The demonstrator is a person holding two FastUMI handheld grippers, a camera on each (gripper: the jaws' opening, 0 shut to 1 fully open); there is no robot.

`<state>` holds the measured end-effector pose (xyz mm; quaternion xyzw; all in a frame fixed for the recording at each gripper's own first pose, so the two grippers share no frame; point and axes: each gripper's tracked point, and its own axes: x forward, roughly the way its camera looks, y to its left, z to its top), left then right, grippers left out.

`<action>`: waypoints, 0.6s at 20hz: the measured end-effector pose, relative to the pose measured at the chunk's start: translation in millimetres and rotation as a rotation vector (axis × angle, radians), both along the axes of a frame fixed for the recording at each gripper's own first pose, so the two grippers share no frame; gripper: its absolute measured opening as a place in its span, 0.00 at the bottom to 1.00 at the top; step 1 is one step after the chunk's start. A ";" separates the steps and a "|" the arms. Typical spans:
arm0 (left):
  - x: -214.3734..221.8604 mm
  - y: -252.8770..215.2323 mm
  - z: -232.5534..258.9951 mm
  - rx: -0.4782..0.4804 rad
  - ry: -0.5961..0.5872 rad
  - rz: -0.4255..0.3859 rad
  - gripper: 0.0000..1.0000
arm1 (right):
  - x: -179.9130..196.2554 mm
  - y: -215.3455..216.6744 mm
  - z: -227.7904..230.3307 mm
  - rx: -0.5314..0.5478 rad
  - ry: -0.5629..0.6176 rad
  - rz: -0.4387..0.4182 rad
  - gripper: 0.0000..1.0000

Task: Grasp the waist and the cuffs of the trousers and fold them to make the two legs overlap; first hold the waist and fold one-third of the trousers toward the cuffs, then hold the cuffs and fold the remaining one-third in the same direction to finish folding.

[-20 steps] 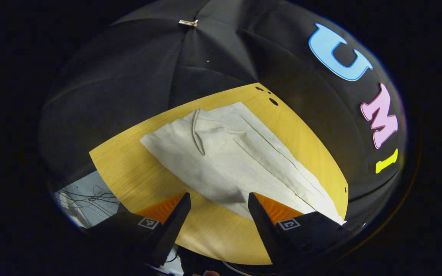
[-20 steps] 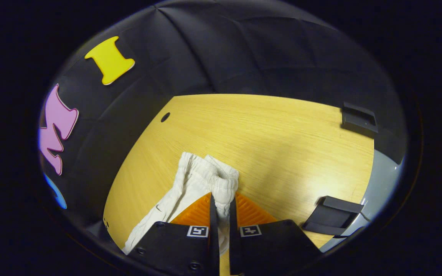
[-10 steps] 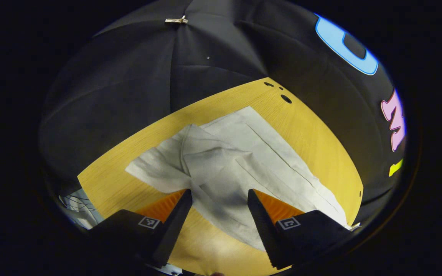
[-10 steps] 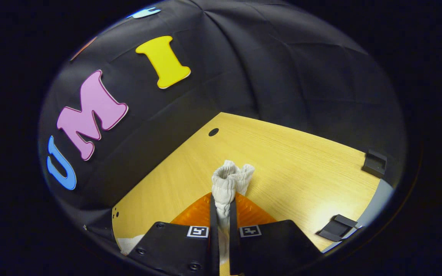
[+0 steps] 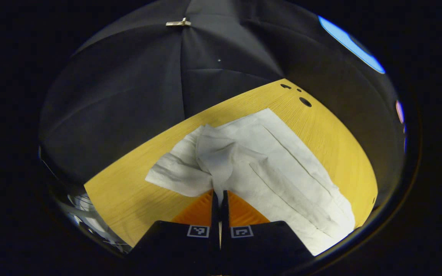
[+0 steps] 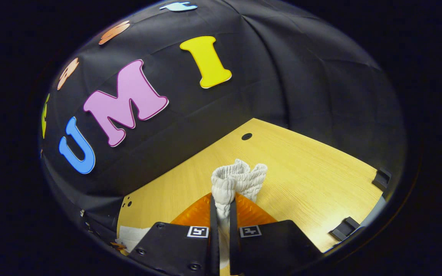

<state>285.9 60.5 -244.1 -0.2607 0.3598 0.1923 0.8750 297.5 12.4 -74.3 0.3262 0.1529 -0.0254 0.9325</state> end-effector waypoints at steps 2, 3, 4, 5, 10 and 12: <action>1.4 -0.8 1.5 -0.080 -0.035 0.033 0.06 | 1.1 14.7 13.5 -0.038 -0.025 0.041 0.14; 2.2 -1.6 2.1 -0.112 -0.049 0.038 0.06 | 1.9 24.9 23.3 -0.055 -0.041 0.065 0.14; 3.3 -0.6 3.6 -0.143 -0.065 0.042 0.06 | 1.9 40.9 33.1 -0.085 -0.062 0.109 0.14; 4.4 -1.3 4.6 -0.161 -0.074 0.045 0.06 | 3.3 52.9 38.8 -0.112 -0.076 0.141 0.14; 7.3 -0.7 6.6 -0.178 -0.104 0.042 0.06 | 0.2 136.1 57.5 -0.225 -0.130 0.326 0.14; 6.8 -0.4 7.0 -0.168 -0.110 0.023 0.06 | -1.3 175.8 48.7 -0.243 -0.123 0.410 0.14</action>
